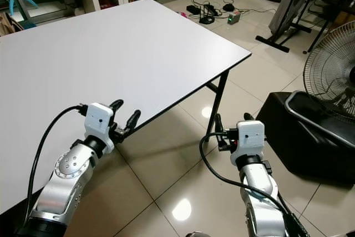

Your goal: Setting the table

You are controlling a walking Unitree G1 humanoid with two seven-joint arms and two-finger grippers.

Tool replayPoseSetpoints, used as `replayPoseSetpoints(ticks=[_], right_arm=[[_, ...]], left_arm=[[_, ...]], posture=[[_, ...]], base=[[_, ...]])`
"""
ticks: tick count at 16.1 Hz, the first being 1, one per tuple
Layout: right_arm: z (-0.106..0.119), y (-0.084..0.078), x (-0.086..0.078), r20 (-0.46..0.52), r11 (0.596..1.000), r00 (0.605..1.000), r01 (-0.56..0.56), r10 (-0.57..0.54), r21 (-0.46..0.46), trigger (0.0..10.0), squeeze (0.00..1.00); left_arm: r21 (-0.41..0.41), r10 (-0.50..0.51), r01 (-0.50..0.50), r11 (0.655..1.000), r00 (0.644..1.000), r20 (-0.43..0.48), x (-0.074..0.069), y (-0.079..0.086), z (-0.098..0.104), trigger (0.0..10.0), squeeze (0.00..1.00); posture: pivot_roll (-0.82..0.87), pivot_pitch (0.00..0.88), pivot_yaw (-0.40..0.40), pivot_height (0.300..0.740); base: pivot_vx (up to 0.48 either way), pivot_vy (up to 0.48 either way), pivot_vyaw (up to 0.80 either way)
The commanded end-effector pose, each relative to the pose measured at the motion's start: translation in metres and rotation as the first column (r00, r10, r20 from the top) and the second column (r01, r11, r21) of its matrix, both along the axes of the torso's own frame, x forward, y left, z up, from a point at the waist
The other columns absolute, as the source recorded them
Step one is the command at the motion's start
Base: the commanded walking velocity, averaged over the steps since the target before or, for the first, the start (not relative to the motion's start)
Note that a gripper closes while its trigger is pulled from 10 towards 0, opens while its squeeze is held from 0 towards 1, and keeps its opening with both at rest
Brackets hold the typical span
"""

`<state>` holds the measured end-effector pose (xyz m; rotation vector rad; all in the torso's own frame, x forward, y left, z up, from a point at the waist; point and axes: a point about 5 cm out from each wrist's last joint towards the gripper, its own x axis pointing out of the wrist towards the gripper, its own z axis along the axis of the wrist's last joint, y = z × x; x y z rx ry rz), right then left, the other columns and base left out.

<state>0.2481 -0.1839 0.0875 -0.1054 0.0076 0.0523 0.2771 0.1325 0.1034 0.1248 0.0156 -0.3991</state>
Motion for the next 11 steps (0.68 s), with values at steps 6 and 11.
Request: replayPoseSetpoints(ticks=[6,11], right_arm=[[-0.006,0.009,0.002,-0.037,0.999,0.999,-0.013,0.015,0.048,10.0,0.0],[-0.006,0.02,0.005,-0.042,0.996,0.997,-0.055,0.058,0.07,10.0,0.0]], left_arm=[[-0.056,0.053,-0.054,0.997,0.998,-0.024,0.007,0.004,0.005,10.0,0.0],[-0.061,0.078,-0.08,0.995,0.997,-0.027,0.009,0.007,0.006,10.0,0.0]], posture=[[0.01,0.0,-0.01,0.74],[0.02,0.0,-0.017,0.74]], base=[[0.0,0.0,0.0],[0.0,0.0,0.0]])
